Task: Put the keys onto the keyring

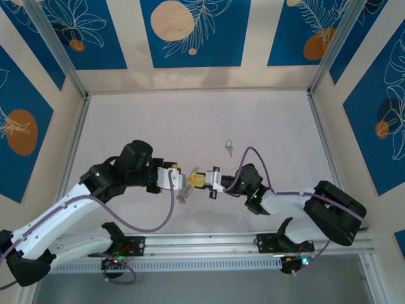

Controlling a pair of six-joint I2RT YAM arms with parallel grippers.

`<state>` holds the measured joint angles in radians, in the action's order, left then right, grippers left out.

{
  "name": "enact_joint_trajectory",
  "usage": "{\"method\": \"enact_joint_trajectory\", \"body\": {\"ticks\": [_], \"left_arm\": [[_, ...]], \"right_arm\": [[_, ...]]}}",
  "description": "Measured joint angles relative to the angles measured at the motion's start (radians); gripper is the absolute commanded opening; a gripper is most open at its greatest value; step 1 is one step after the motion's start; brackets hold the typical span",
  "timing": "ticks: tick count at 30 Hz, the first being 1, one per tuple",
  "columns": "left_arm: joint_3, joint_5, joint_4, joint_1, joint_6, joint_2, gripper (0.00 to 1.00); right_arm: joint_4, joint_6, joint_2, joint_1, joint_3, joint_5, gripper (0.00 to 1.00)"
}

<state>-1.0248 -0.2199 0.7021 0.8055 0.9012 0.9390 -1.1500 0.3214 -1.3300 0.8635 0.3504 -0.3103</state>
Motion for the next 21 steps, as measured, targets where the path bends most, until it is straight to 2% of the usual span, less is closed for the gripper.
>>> {"method": "enact_joint_trajectory", "body": {"ticks": [6, 10, 13, 16, 21], "left_arm": [[0.032, -0.102, -0.047, -0.007, -0.024, -0.001, 0.38], [0.059, -0.156, -0.093, -0.010, -0.047, 0.000, 0.30], [0.069, -0.192, -0.132, -0.010, -0.064, 0.002, 0.29], [0.074, -0.219, -0.161, -0.010, -0.073, 0.010, 0.30], [0.085, -0.222, -0.190, -0.014, -0.093, 0.019, 0.37]], "right_arm": [[-0.025, -0.011, 0.041, -0.017, -0.003, -0.094, 0.00], [-0.032, -0.011, 0.051, -0.019, -0.003, -0.124, 0.00], [-0.032, -0.011, 0.051, -0.019, -0.003, -0.140, 0.00], [-0.032, -0.011, 0.051, -0.019, -0.003, -0.143, 0.00], [-0.014, 0.000, 0.053, -0.023, -0.003, -0.121, 0.00]]}}
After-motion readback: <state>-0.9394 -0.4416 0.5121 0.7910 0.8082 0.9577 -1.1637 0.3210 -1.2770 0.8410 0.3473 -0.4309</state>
